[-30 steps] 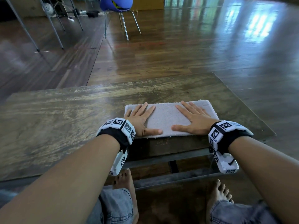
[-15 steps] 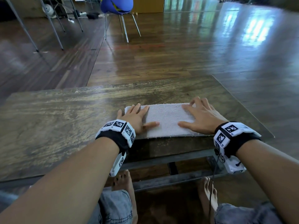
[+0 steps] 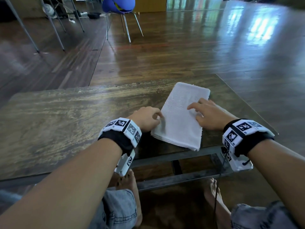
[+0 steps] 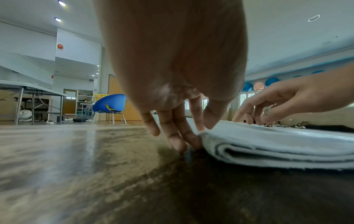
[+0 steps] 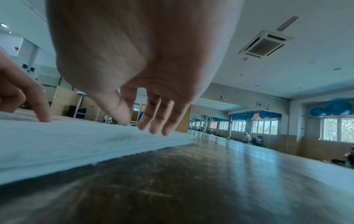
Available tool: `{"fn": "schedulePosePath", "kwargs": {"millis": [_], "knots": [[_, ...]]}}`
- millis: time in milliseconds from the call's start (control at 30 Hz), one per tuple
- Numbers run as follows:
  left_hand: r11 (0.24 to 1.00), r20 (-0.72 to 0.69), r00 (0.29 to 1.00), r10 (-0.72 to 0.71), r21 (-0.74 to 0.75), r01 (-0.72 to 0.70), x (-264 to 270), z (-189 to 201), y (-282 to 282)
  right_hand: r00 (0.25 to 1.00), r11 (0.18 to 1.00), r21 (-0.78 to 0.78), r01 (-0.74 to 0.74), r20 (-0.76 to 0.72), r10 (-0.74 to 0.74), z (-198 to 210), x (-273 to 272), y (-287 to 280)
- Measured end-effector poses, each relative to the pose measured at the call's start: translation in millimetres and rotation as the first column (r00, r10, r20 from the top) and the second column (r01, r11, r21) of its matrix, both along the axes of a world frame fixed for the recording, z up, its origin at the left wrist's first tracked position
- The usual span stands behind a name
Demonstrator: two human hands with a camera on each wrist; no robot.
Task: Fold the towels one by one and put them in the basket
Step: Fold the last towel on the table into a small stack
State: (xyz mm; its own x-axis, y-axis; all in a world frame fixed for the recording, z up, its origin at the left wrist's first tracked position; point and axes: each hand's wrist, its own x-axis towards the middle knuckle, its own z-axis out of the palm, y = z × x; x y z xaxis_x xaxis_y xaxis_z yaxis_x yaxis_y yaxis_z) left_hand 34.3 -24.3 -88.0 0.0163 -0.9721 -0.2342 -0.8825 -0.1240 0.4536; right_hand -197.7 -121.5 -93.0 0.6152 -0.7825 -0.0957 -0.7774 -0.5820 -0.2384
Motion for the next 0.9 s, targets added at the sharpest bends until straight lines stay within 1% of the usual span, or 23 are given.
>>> {"fn": "schedulePosePath", "kwargs": {"millis": [67, 167, 233, 367, 500, 567, 633, 667, 733, 833, 867, 900], "knots": [[0.998, -0.055, 0.997, -0.059, 0.034, 0.061, -1, 1, 4, 0.999, 0.996, 0.074, -0.039, -0.019, 0.041, -2, -7, 6], [0.987, -0.031, 0.991, -0.130, 0.088, 0.132, 2, 0, 8, 0.995, 0.990, 0.108, -0.093, -0.036, 0.098, -3, -22, 11], [0.983, -0.030, 0.986, -0.164, 0.075, 0.166, 3, 0, 11, 0.993, 0.984, 0.138, -0.111, -0.023, 0.115, -4, -33, 15], [0.978, -0.049, 0.980, -0.193, -0.090, 0.188, 4, -2, 14, 0.986, 0.966, 0.219, -0.136, -0.060, 0.152, -12, -48, 25], [0.950, -0.129, 0.982, -0.141, -0.296, 0.098, -2, -4, 10, 0.980, 0.955, 0.235, -0.184, -0.035, 0.197, -17, -54, 33], [0.921, -0.194, 0.974, -0.114, -0.389, 0.030, -7, 0, 6, 0.970, 0.957, 0.159, -0.242, 0.037, 0.239, -19, -52, 41], [0.889, -0.208, 0.975, -0.076, -0.456, -0.028, -13, 5, 3, 0.933, 0.944, -0.004, -0.329, 0.154, 0.326, -20, -47, 49], [0.877, -0.217, 0.974, -0.058, -0.478, -0.055, -15, 7, 1, 0.912, 0.936, -0.075, -0.344, 0.211, 0.352, -19, -44, 53], [0.861, -0.230, 0.973, -0.030, -0.501, -0.092, -19, 9, -1, 0.886, 0.946, -0.133, -0.295, 0.332, 0.323, -16, -38, 57], [0.859, -0.198, 0.980, 0.031, -0.496, -0.127, -19, 11, -2, 0.832, 0.981, -0.105, -0.163, 0.519, 0.194, -6, -34, 53], [0.873, -0.199, 0.978, 0.062, -0.465, -0.149, -18, 13, -2, 0.805, 0.991, -0.042, -0.130, 0.578, 0.130, 0, -35, 50], [0.898, -0.202, 0.975, 0.091, -0.406, -0.168, -16, 14, -2, 0.770, 0.991, 0.067, -0.117, 0.636, 0.048, 7, -36, 45]]}}
